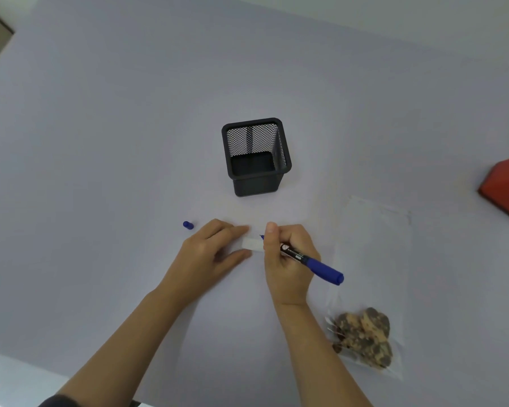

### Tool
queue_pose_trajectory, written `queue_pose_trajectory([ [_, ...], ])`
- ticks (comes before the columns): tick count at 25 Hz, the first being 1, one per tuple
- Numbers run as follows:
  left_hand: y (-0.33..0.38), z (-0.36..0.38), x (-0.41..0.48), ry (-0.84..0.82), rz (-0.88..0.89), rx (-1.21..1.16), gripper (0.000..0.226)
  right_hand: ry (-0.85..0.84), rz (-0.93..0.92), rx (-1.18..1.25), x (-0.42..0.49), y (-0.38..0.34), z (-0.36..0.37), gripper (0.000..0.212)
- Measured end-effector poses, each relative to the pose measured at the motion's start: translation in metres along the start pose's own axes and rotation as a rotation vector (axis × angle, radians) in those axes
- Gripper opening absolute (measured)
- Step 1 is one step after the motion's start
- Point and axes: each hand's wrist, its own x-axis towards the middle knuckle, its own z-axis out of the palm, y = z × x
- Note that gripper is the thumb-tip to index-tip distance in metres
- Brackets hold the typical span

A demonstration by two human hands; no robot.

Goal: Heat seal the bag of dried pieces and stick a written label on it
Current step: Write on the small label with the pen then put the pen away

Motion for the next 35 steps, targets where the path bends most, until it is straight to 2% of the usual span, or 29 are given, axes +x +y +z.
queue_pose_trajectory([
  [4,-0.003,0.001,0.003,-0.011,0.046,0.031,0.036,-0.025,-0.013,-0.036,0.0,0.001,0.0,0.048],
  [10,0.0,0.011,-0.001,0.143,0.097,0.081,0.028,-0.018,-0.021,-0.094,-0.002,0.001,0.001,0.037],
  [18,-0.002,0.017,-0.004,0.248,0.214,0.191,0.027,-0.021,-0.065,-0.111,-0.003,0.002,0.002,0.043],
  [23,0.004,0.016,0.005,0.273,0.183,0.154,0.036,-0.035,-0.07,-0.108,-0.002,0.002,0.002,0.048],
  [30,0.008,0.016,-0.003,0.39,0.062,0.136,0.028,-0.004,-0.058,-0.103,-0.002,-0.001,0.004,0.049],
  [35,0.009,0.022,-0.001,0.365,-0.051,0.072,0.025,-0.036,-0.022,-0.107,-0.003,0.0,0.003,0.044],
])
